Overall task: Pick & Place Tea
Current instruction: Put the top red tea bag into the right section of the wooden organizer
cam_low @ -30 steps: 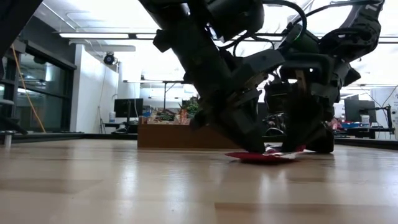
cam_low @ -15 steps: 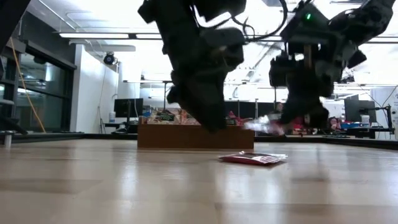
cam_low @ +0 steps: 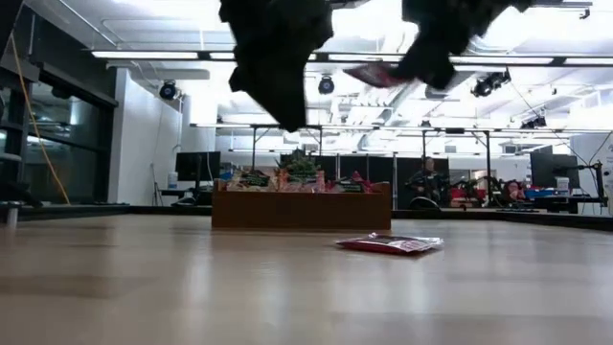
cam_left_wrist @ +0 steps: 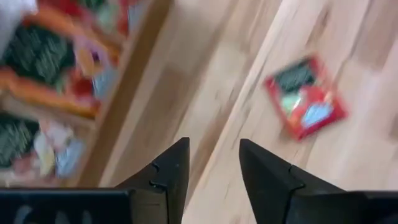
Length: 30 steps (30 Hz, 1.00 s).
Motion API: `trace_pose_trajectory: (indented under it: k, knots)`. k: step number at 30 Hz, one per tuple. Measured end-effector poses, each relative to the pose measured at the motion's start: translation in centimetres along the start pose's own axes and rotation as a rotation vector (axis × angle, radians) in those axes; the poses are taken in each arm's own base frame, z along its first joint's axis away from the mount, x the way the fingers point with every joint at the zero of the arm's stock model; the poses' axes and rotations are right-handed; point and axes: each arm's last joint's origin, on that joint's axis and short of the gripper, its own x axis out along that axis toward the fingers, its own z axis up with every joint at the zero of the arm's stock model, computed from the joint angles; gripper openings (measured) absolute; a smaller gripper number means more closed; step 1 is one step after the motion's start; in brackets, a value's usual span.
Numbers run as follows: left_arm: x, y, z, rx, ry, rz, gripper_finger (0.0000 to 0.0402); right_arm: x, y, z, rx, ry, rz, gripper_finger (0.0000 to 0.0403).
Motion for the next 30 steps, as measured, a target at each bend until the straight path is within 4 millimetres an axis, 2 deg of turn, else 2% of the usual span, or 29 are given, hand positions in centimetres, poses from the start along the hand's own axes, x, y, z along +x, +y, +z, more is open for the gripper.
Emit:
trace_pose_trajectory:
  k: [3,7,9,11,14,16,18,21,26,30]
  knots:
    - [-0.9,0.5,0.0,0.002,-0.020,0.042,0.0138,-1.3,0.0,3.1,-0.157,0.016,-0.080,0.0000]
    - [-2.4,1.0,0.1,-0.009,-0.054,0.066,0.0138,-2.1,-0.5,5.8,-0.344,0.098,-0.189,0.0000]
    - [-3.3,1.6,-0.4,0.003,-0.036,0.113,0.0138,-2.1,-0.6,6.9,-0.419,0.129,-0.222,0.0000]
    - [-3.9,1.7,0.1,-0.021,-0.096,0.111,0.0138,-1.7,-0.7,7.8,-0.473,0.161,-0.246,0.0000]
    - [-5.4,2.8,-0.6,-0.011,-0.081,0.172,0.0138,-0.7,-0.9,8.8,-0.556,0.219,-0.271,0.0000]
    - [-6.0,2.9,-0.1,-0.041,-0.149,0.156,0.0138,0.6,-1.2,8.9,-0.600,0.276,-0.291,0.0000]
    - [-6.3,3.7,-1.3,-0.025,-0.114,0.193,0.0138,1.9,-1.6,8.9,-0.631,0.319,-0.307,0.0000]
    - [-6.1,3.9,-1.7,-0.068,-0.173,0.143,0.0138,4.2,-2.5,8.3,-0.659,0.404,-0.318,0.0000]
    - [-5.0,4.8,-4.0,-0.110,-0.182,0.092,0.0138,7.5,-3.8,7.3,-0.689,0.513,-0.322,0.0000]
    - [-4.1,5.5,-5.7,-0.160,-0.180,0.045,0.0138,9.1,-4.4,6.7,-0.689,0.554,-0.316,0.0000]
